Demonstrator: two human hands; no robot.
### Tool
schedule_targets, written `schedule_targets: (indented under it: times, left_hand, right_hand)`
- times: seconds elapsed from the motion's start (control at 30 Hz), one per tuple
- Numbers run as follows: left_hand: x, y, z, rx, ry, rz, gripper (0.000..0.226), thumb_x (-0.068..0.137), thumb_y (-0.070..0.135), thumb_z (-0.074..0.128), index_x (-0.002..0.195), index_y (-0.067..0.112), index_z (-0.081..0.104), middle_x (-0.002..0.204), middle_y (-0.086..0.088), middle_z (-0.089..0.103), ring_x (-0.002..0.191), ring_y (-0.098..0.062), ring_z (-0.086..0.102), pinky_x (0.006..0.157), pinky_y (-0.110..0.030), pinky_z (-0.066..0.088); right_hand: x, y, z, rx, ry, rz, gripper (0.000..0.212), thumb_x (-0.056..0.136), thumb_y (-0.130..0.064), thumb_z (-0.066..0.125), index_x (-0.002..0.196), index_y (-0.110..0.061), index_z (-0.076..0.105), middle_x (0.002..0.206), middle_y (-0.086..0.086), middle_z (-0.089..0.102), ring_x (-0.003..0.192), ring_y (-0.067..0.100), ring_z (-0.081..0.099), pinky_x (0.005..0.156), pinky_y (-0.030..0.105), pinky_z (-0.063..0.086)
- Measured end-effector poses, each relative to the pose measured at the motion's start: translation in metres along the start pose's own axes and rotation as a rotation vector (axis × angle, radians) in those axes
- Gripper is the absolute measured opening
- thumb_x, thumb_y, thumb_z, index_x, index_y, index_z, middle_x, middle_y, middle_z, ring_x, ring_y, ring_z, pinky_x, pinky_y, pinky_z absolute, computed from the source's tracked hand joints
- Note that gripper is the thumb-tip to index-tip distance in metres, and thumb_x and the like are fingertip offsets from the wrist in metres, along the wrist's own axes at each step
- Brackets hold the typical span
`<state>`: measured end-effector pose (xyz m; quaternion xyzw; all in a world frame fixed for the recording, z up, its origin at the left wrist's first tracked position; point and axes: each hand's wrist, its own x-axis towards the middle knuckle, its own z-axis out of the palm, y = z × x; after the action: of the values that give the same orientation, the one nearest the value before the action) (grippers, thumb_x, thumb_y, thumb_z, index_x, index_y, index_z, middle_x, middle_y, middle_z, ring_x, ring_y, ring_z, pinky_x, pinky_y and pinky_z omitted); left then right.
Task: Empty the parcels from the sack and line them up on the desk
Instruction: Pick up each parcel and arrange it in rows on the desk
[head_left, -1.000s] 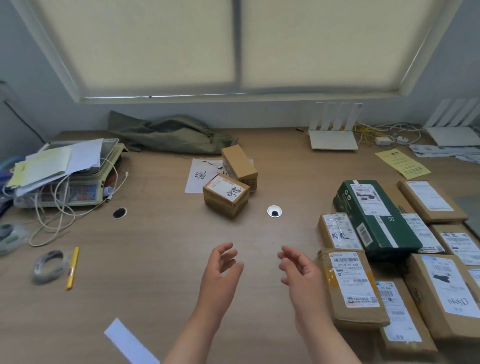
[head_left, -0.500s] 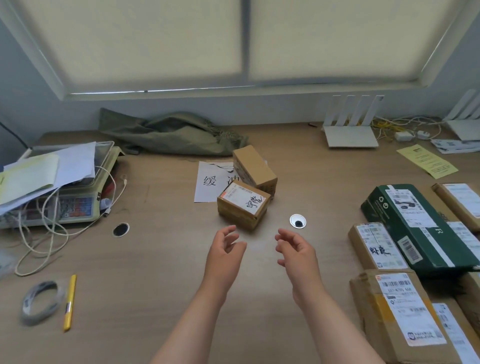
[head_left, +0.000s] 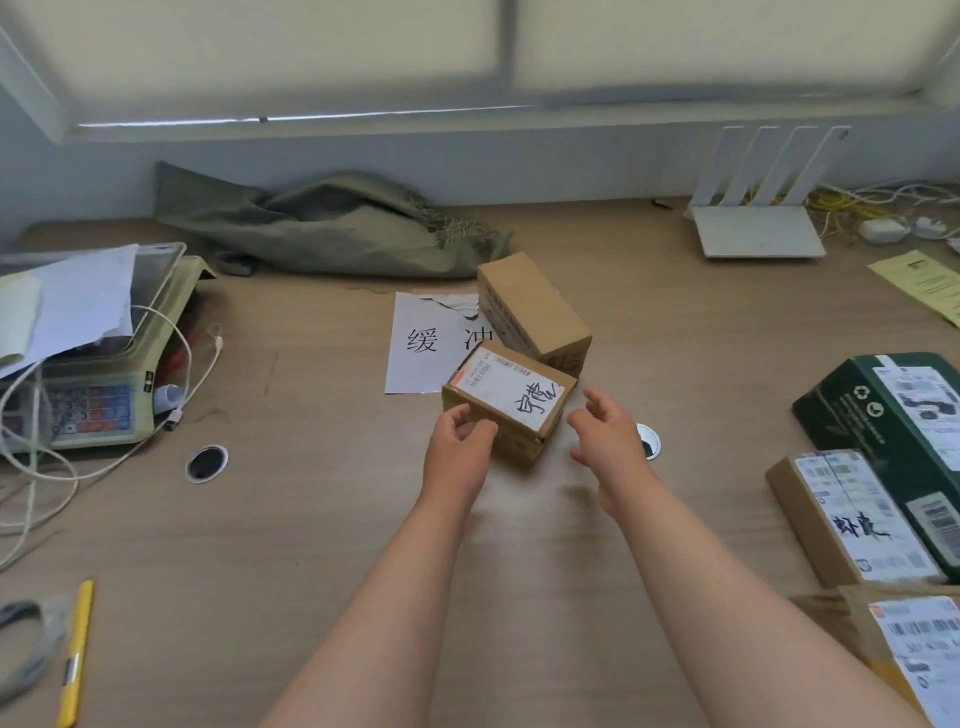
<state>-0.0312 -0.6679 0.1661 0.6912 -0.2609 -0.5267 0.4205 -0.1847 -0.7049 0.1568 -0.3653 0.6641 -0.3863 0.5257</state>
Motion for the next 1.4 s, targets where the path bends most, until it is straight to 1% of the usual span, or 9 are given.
schedule_targets:
  times: [0.13, 0.3, 0.5, 0.63, 0.77, 0.97, 1.07, 1.13, 1.4]
  left_hand:
    - [0.01, -0.009, 0.008, 0.045, -0.063, -0.035, 0.04, 0.086, 0.031, 0.057, 0.126, 0.029, 0.055, 0.123, 0.007, 0.064, 0.114, -0.015, 0.058, 0.108, -0.046, 0.048]
    - [0.018, -0.016, 0.015, -0.047, -0.155, -0.143, 0.068, 0.093, 0.033, 0.054, 0.155, 0.037, 0.026, 0.147, 0.006, 0.05, 0.128, -0.024, 0.051, 0.096, -0.037, 0.049]
    - [0.014, -0.03, 0.009, -0.04, -0.109, -0.084, 0.046, 0.092, 0.032, 0.047, 0.135, 0.049, 0.048, 0.126, 0.012, 0.068, 0.111, -0.016, 0.067, 0.075, -0.029, 0.052]
    - [0.004, -0.041, 0.0, 0.015, -0.089, -0.012, 0.041, 0.084, 0.035, 0.047, 0.122, 0.048, 0.058, 0.119, 0.015, 0.071, 0.112, -0.014, 0.066, 0.099, -0.04, 0.052]
    - [-0.027, -0.043, -0.01, 0.062, -0.064, 0.082, 0.039, 0.093, 0.019, 0.048, 0.121, 0.041, 0.061, 0.113, 0.017, 0.073, 0.107, -0.007, 0.067, 0.094, -0.032, 0.052]
    - [-0.09, -0.049, -0.016, -0.003, -0.09, 0.171, 0.045, 0.098, 0.002, 0.048, 0.125, 0.036, 0.06, 0.113, 0.009, 0.075, 0.096, -0.002, 0.07, 0.072, -0.01, 0.049]
    - [-0.121, -0.053, -0.015, -0.013, -0.07, 0.161, 0.052, 0.089, 0.026, 0.061, 0.138, 0.042, 0.052, 0.129, 0.006, 0.068, 0.11, -0.006, 0.068, 0.09, -0.022, 0.052]
    - [-0.146, -0.05, -0.015, -0.04, -0.056, 0.174, 0.067, 0.075, 0.041, 0.065, 0.14, 0.043, 0.05, 0.135, 0.006, 0.063, 0.117, -0.01, 0.065, 0.103, -0.037, 0.051]
    - [-0.223, -0.032, 0.003, -0.043, -0.061, 0.299, 0.059, 0.066, 0.045, 0.068, 0.122, 0.056, 0.052, 0.125, 0.015, 0.064, 0.111, -0.01, 0.067, 0.092, -0.032, 0.055]
  right_hand:
    - [0.021, -0.002, 0.003, 0.026, -0.047, 0.011, 0.046, 0.095, -0.015, 0.058, 0.138, -0.029, 0.051, 0.12, -0.014, 0.057, 0.086, -0.001, 0.052, 0.096, 0.042, 0.051]
    - [0.038, -0.001, 0.007, 0.033, -0.113, 0.042, 0.038, 0.094, -0.025, 0.062, 0.132, -0.022, 0.057, 0.12, -0.003, 0.068, 0.102, 0.017, 0.065, 0.077, 0.034, 0.052]
    - [0.018, 0.014, 0.009, -0.06, -0.201, 0.002, 0.022, 0.092, -0.028, 0.061, 0.11, -0.029, 0.073, 0.097, -0.006, 0.075, 0.085, 0.012, 0.065, 0.069, 0.027, 0.049]
    - [-0.007, 0.03, 0.009, -0.021, -0.205, -0.003, 0.017, 0.095, -0.025, 0.062, 0.107, -0.022, 0.074, 0.083, -0.008, 0.072, 0.061, -0.002, 0.06, 0.06, 0.017, 0.046]
    - [-0.038, 0.046, 0.004, 0.009, -0.164, 0.024, 0.021, 0.093, -0.027, 0.065, 0.112, -0.02, 0.07, 0.089, 0.002, 0.07, 0.055, 0.0, 0.055, 0.059, 0.023, 0.046]
    - [-0.097, 0.057, -0.021, 0.169, -0.176, 0.021, 0.021, 0.091, -0.029, 0.069, 0.11, -0.02, 0.063, 0.111, 0.009, 0.071, 0.089, 0.01, 0.068, 0.075, 0.03, 0.052]
    - [-0.127, 0.051, -0.038, 0.257, -0.206, 0.048, 0.022, 0.093, -0.025, 0.067, 0.11, -0.016, 0.057, 0.115, 0.015, 0.069, 0.094, 0.019, 0.068, 0.088, 0.047, 0.054]
    - [-0.148, 0.043, -0.051, 0.3, -0.21, 0.041, 0.019, 0.096, -0.019, 0.063, 0.111, -0.012, 0.055, 0.115, 0.019, 0.069, 0.094, 0.021, 0.07, 0.08, 0.04, 0.057]
    - [-0.218, 0.011, -0.108, 0.347, -0.188, -0.074, 0.037, 0.08, -0.031, 0.067, 0.114, -0.02, 0.057, 0.104, 0.004, 0.076, 0.09, 0.017, 0.073, 0.078, 0.037, 0.052]
